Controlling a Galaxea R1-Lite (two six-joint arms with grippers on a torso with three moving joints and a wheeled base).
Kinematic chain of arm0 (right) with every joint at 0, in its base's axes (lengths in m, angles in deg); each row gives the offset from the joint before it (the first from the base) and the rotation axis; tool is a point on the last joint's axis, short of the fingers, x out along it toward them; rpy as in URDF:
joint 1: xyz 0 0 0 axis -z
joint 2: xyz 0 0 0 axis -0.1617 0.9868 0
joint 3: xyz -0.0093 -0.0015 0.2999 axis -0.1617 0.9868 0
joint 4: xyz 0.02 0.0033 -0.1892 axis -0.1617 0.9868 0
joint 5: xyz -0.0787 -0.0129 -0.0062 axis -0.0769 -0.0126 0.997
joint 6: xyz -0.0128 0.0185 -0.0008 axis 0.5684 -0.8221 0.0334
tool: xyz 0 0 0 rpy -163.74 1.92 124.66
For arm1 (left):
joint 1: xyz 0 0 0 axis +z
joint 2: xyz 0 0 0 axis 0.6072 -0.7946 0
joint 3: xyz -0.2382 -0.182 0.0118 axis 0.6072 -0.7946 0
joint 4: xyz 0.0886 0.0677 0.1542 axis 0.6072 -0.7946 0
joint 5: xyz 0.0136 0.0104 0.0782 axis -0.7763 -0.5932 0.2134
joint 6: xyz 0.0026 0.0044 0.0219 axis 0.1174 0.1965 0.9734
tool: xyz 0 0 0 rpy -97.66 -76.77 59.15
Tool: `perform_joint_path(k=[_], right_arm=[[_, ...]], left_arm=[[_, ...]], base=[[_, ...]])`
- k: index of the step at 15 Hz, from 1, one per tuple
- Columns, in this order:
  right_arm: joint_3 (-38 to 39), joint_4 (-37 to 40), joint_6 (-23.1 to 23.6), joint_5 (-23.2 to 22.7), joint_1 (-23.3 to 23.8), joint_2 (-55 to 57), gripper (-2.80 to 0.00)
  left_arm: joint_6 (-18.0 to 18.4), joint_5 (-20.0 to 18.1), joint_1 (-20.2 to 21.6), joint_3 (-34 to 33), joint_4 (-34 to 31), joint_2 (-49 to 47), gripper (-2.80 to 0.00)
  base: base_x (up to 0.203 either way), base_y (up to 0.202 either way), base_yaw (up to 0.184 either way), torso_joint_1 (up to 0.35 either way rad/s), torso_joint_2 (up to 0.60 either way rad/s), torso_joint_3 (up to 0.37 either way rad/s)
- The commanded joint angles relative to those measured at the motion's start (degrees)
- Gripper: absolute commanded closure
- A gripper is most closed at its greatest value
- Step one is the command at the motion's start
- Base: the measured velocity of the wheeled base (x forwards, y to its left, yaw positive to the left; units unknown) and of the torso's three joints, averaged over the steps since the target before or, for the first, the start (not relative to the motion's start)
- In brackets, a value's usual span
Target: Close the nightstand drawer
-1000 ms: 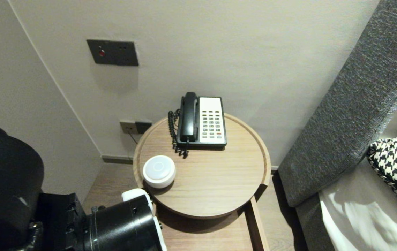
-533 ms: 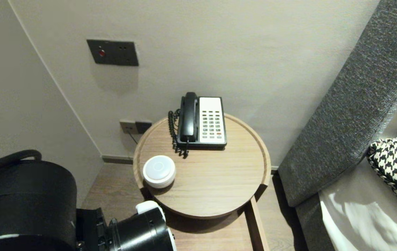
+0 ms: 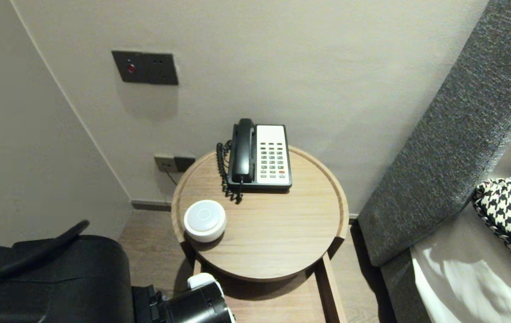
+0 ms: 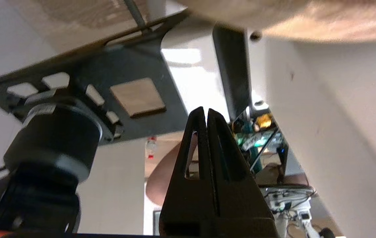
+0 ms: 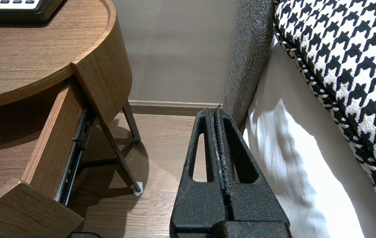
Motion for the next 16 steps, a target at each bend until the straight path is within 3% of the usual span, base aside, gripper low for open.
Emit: perform_joint_path(k=[1, 10, 16], right_arm=[[2.3, 0.0, 0.0, 0.0, 0.0, 0.1, 0.00], [2.3, 0.0, 0.0, 0.0, 0.0, 0.1, 0.00], [2.3, 0.0, 0.0, 0.0, 0.0, 0.1, 0.00]], left_arm=[[-0.3, 0.0, 0.0, -1.0, 1.8, -1.3, 0.00], [0.0, 0.8, 0.6, -4.2, 9.4, -3.4, 0.00], [0.9, 1.7, 3.1, -4.3, 13.2, -4.7, 0.00]], base=[[0.000, 0.000, 0.000, 0.000, 0.00, 0.000], [0.000, 0.000, 0.000, 0.000, 0.00, 0.000], [0.000, 0.000, 0.000, 0.000, 0.00, 0.000]])
